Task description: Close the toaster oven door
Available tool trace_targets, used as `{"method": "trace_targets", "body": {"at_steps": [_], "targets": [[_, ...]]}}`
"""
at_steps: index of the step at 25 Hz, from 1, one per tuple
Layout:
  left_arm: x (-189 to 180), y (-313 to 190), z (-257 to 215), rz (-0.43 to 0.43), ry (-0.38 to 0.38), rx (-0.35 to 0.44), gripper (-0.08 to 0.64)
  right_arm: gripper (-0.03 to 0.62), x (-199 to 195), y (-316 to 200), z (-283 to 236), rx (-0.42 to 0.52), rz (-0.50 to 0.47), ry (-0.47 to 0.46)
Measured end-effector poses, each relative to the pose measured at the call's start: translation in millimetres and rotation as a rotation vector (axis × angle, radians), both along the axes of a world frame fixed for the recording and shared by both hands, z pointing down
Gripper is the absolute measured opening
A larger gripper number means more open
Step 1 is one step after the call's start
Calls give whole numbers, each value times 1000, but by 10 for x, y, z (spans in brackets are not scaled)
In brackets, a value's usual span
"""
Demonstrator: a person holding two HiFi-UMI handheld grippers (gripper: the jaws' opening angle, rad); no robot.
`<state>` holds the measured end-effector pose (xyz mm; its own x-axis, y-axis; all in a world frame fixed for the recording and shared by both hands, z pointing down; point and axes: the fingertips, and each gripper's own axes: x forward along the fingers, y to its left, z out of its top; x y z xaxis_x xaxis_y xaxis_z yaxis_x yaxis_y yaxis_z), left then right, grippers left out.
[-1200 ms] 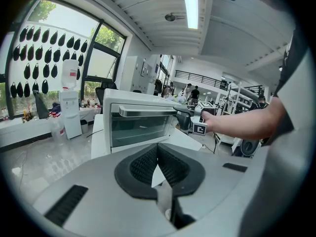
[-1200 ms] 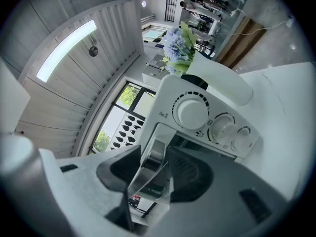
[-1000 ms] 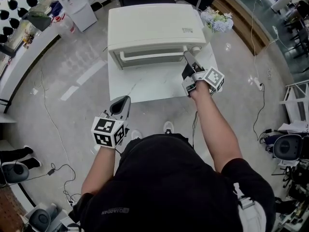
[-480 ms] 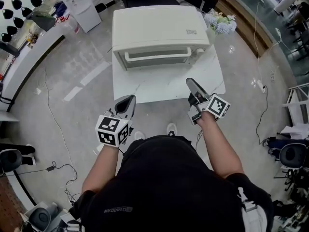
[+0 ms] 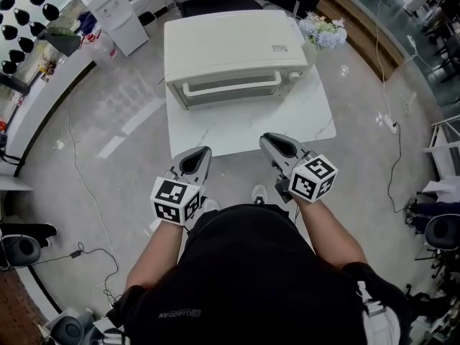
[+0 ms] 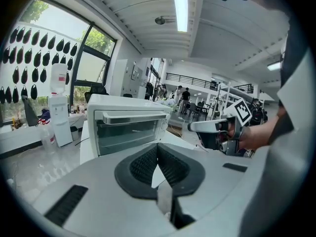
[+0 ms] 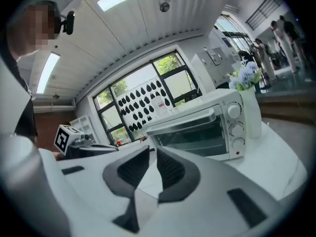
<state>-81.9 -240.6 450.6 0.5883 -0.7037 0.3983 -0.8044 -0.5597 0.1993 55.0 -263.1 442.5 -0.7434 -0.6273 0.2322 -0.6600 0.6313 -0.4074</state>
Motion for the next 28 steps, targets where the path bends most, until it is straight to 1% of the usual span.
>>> {"method": "trace_targets", "body": {"at_steps": [3, 10, 14, 17, 22, 28], "targets": [[16, 15, -24, 7, -3, 8, 3, 41, -83, 79, -69, 46, -24, 75], [68, 16, -100, 23, -18, 38, 3, 3, -237, 199, -184, 187, -88, 240], [94, 27, -104, 31, -26, 41, 3, 2, -292, 229, -171, 214, -112, 298], [115, 46, -104, 35, -27, 40, 3, 2, -312, 251, -179, 214, -123, 311], [132, 82, -100, 43, -45, 51, 3, 2, -351, 315, -219, 239, -141, 320], [131, 33, -132, 42, -47, 56, 3, 2, -341, 255, -239, 227, -131, 292]]}}
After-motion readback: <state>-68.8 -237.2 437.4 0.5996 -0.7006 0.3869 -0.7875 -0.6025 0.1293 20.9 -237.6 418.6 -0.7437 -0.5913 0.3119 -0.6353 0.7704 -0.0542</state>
